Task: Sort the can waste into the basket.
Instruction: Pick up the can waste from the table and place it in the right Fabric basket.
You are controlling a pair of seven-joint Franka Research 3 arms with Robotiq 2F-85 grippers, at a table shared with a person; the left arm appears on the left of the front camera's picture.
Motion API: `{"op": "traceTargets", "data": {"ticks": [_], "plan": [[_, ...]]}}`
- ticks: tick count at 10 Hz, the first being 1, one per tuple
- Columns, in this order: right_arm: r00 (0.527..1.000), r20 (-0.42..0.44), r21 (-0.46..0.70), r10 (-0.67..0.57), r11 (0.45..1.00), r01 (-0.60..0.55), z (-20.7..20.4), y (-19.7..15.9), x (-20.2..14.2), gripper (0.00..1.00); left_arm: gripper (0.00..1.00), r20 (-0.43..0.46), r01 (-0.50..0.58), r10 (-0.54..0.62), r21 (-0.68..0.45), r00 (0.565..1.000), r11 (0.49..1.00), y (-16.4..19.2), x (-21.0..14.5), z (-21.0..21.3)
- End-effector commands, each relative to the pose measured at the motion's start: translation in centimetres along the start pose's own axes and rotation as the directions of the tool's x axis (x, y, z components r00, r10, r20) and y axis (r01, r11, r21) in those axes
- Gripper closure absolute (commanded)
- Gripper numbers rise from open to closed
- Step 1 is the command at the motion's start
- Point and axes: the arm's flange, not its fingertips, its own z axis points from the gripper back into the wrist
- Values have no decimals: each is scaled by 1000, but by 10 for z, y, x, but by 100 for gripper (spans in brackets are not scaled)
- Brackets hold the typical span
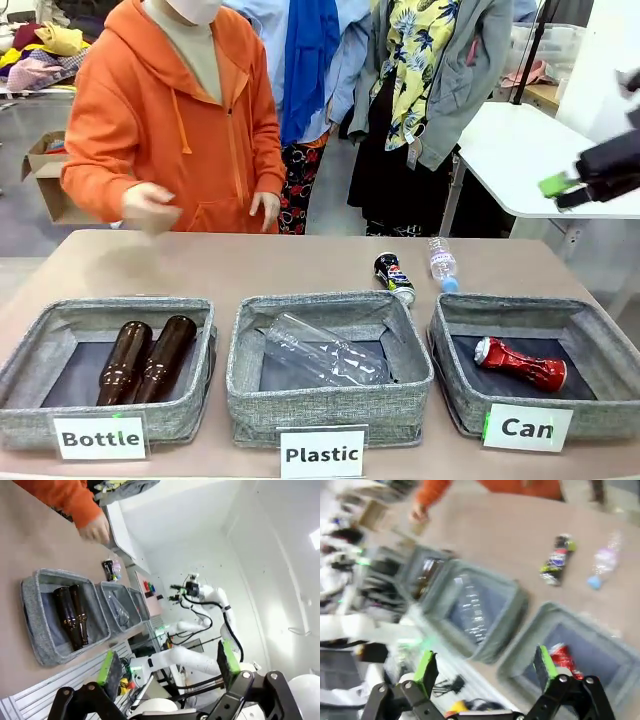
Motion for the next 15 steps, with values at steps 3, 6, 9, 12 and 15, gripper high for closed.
{"op": "traceTargets", "data": {"ticks": [3, 6, 9, 12, 15], "plan": [[997, -47, -333, -58, 942, 39, -77, 22, 44, 0, 0, -260, 40, -8, 119, 965, 992, -20, 46, -95], [999, -33, -271, -38, 962, 28, -97, 29, 40, 0, 0, -517, 89, 22, 188, 856, 978, -16, 70, -214], [999, -46, -326, -20, 946, 4, -97, 29, 48, 0, 0, -699, 68, 82, 184, 711, 981, 12, 79, -308], [993, -22, -362, -115, 927, 99, -127, 24, 72, 0, 0, -668, 76, 50, 158, 742, 984, 4, 67, -312], [959, -65, -462, -276, 860, 216, -193, 8, 117, 0, 0, -668, 76, 50, 158, 742, 984, 4, 67, -312]]}}
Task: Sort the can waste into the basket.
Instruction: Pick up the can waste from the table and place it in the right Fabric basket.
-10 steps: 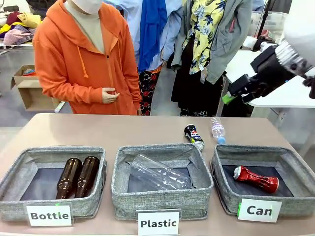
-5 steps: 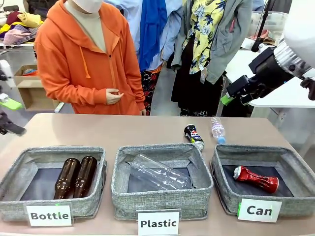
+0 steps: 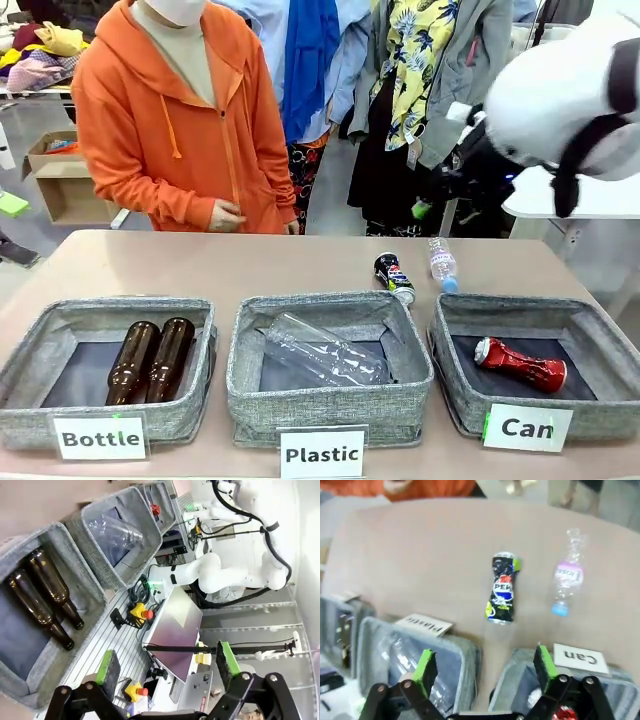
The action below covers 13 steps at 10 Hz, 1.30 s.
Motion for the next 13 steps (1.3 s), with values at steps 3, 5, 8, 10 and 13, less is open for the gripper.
{"op": "traceTargets", "data": {"ticks": [3, 5, 8, 10, 13], "plan": [[985, -152, -151, -77, 987, 54, -62, 31, 57, 0, 0, -7, -3, 3, -3, 1000, 1000, -1, -4, -3], [978, -185, -185, -95, 981, 60, -91, 31, 65, 0, 0, -7, -3, 3, -3, 1000, 1000, -1, -4, -3], [992, -130, 38, 5, 999, 0, -12, 8, 23, 0, 0, -7, -3, 3, -3, 1000, 1000, -1, -4, -3], [998, -57, 59, 19, 998, -16, 77, -26, -46, 0, 0, -7, -3, 3, -3, 1000, 1000, -1, -4, -3], [999, 44, 152, -2, 988, -5, 137, -77, -136, 0, 0, -7, -3, 3, -3, 1000, 1000, -1, -4, -3]]}}
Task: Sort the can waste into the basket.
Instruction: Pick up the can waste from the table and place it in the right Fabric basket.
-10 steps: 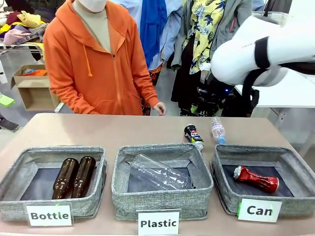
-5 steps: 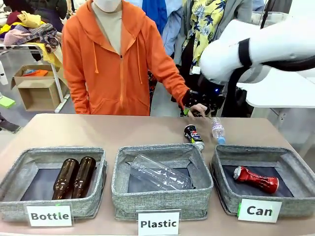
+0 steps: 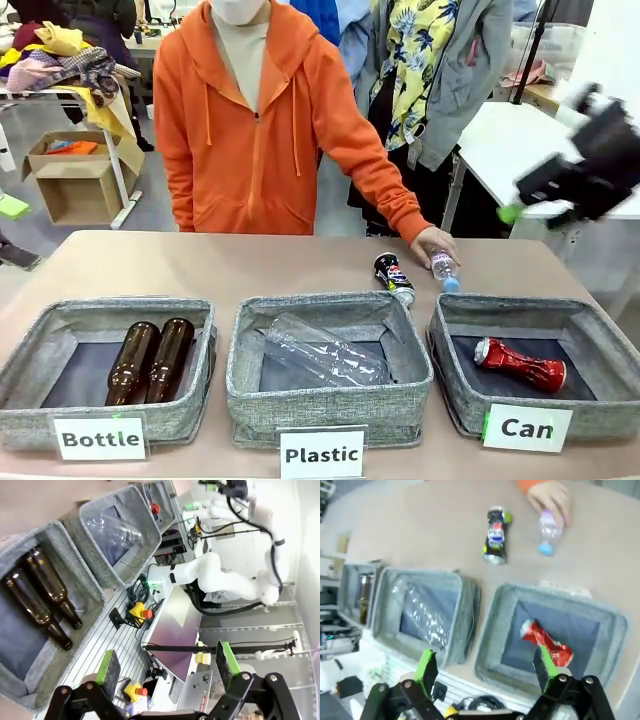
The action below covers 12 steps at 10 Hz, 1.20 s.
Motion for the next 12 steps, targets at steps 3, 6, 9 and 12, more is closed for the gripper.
{"op": "traceTargets", "data": {"ticks": [3, 6, 9, 12], "plan": [[996, 86, 180, -11, 984, -5, 23, -83, -103, 0, 0, -5, -2, 2, 0, 1000, 1000, -1, -2, 0], [995, 74, 288, 69, 953, -88, -6, -130, -155, 0, 0, -5, -2, 2, 0, 1000, 1000, -1, -2, 0], [989, 134, 330, 55, 939, -97, -20, -142, -169, 0, 0, -5, -2, 2, 0, 1000, 1000, -1, -2, 0], [994, 99, 275, 51, 958, -77, -15, -125, -131, 0, 0, -5, -2, 2, 0, 1000, 1000, -1, -2, 0]]}}
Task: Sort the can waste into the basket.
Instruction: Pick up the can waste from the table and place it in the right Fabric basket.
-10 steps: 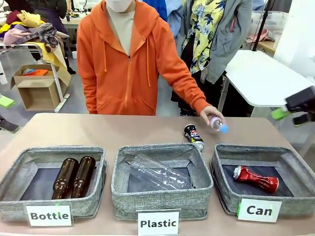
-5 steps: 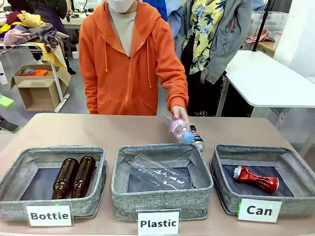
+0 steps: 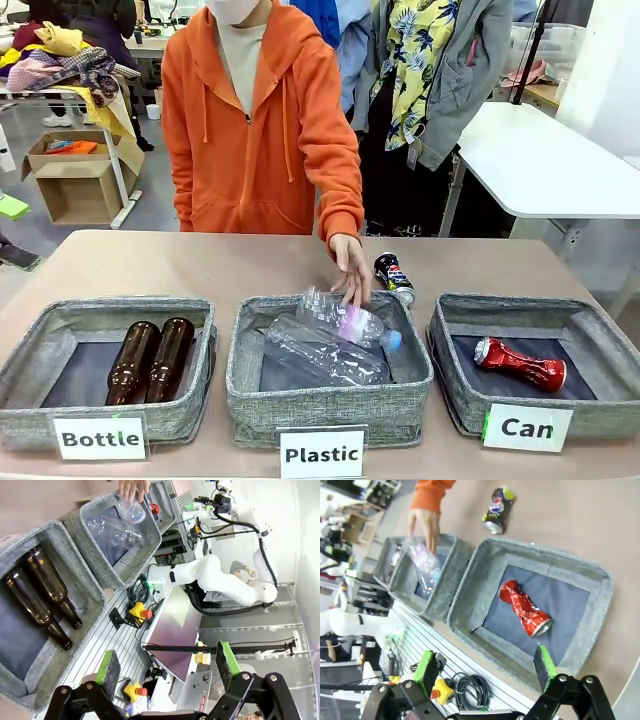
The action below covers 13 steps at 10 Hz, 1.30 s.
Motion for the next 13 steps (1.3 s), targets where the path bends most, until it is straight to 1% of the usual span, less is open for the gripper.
{"op": "traceTargets", "data": {"ticks": [1, 2, 3, 4, 5, 6, 7, 9, 10, 12, 13], "plan": [[1000, -28, -74, 6, 997, -8, -54, 41, -16, 0, 0, -4, -1, 1, 1, 1000, 1000, -2, -2, 0], [999, -40, -69, 26, 997, -28, -61, 51, 8, 0, 0, -4, -1, 1, 1, 1000, 1000, -2, -2, 0], [999, -47, -99, 1, 995, -6, -73, 61, 34, 0, 0, -4, -1, 1, 1, 1000, 1000, -2, -2, 0], [998, -54, -168, -18, 986, 8, -90, 77, 67, 0, 0, -4, -1, 1, 1, 1000, 1000, -2, -2, 0], [997, -73, -210, -24, 978, 8, -101, 87, 85, 0, 0, -4, -1, 1, 1, 1000, 1000, -2, -2, 0], [993, -121, -270, -10, 963, -24, -118, 104, 116, 0, 0, -4, -1, 1, 1, 1000, 1000, -2, -2, 0], [987, -156, -343, -27, 939, -29, -135, 117, 142, 0, 0, -4, -1, 1, 1, 1000, 1000, -2, -2, 0], [973, -224, -452, -52, 890, -57, -176, 139, 189, 0, 0, -4, -1, 1, 1, 1000, 1000, -2, -2, 0], [960, -262, -526, -94, 848, -61, -203, 146, 212, 0, 0, -4, -1, 1, 1, 1000, 1000, -2, -2, 0], [931, -346, -567, -113, 816, -112, -254, 152, 238, 0, 0, -4, -1, 1, 1, 1000, 1000, -2, -2, 0], [922, -362, -594, -137, 796, -115, -278, 150, 245, 0, 0, -4, -1, 1, 1, 1000, 1000, -2, -2, 0]]}}
